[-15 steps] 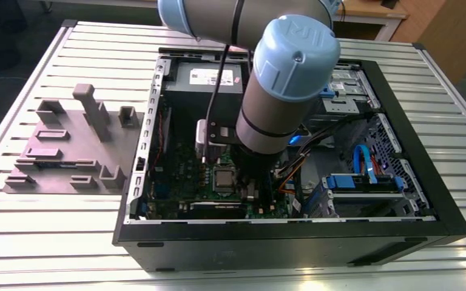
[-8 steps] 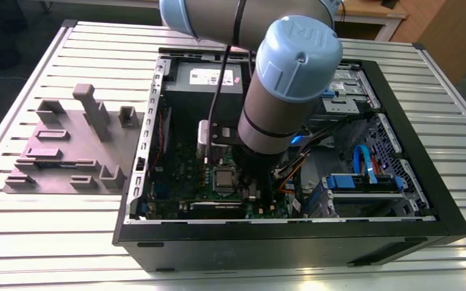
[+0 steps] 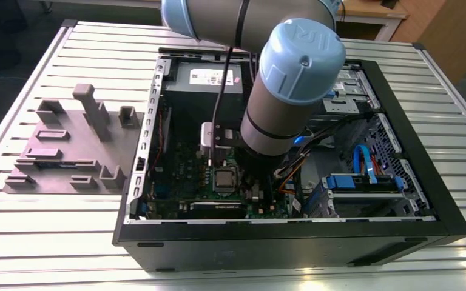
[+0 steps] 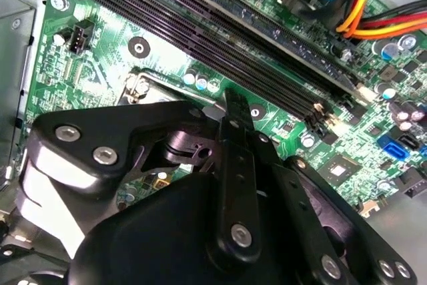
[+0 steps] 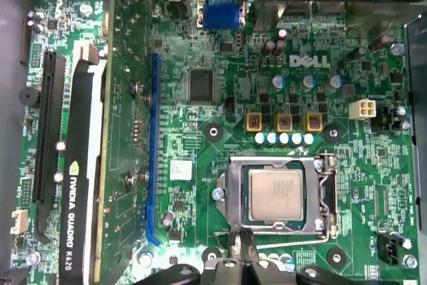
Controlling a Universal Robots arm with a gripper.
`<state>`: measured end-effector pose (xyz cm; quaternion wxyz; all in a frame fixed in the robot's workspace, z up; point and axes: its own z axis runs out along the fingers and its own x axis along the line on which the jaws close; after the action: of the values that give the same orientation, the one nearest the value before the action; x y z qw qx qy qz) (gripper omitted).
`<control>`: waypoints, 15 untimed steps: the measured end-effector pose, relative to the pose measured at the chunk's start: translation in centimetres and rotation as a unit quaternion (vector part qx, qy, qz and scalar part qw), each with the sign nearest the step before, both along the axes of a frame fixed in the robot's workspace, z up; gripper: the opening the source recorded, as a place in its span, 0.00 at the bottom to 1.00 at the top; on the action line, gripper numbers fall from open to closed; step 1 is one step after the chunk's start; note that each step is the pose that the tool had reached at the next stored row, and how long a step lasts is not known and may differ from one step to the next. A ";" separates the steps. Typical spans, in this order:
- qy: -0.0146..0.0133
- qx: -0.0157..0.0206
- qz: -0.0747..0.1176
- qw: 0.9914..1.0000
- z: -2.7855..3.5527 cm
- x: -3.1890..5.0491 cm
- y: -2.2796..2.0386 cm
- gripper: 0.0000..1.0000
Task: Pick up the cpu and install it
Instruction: 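Install the first cpu locking lever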
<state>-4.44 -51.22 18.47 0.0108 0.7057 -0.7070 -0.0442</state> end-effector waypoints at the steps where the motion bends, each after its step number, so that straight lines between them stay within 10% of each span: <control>1: 0.000 0.000 0.001 1.000 0.01 -0.01 0.00 0.10; 15: 0.000 0.007 0.001 1.000 2.38 -0.01 -0.01 0.10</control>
<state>-4.45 -51.24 20.85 0.0063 0.7065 -0.7060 -0.0488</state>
